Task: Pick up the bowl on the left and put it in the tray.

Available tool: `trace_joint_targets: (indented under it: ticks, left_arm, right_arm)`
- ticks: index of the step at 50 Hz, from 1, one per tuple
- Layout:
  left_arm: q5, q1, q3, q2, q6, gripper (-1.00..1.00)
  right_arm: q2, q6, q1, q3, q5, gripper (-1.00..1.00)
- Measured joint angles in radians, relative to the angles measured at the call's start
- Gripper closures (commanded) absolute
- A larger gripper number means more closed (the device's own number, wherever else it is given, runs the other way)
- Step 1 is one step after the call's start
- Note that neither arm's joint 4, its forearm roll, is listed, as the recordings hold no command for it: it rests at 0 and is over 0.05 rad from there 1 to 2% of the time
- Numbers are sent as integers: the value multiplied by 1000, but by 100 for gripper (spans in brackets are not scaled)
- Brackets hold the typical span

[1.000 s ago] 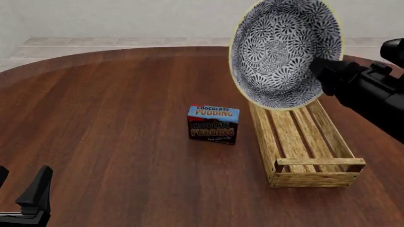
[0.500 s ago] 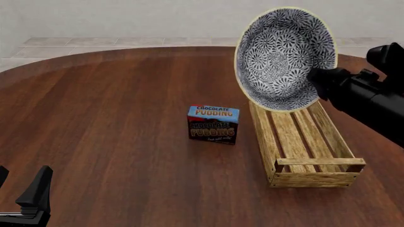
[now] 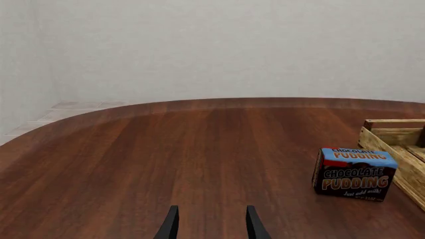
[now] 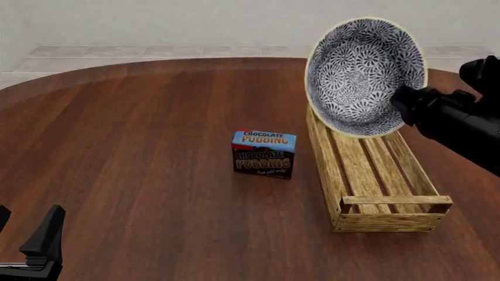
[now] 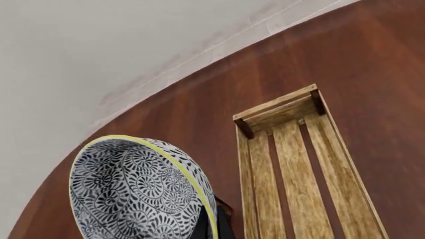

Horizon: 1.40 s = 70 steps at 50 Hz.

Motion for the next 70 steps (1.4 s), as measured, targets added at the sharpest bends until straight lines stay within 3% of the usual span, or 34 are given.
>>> trace_joint_targets:
  ticks: [25, 48, 70]
  left_arm:
    - [0, 0, 0, 0, 0, -100]
    - [0, 0, 0, 0, 0, -100]
    - [0, 0, 0, 0, 0, -100]
  right_arm:
    - [40, 35, -52, 16, 23, 100]
    - [141, 152, -28, 79, -34, 100]
    - [153, 187, -90, 116, -72, 100]
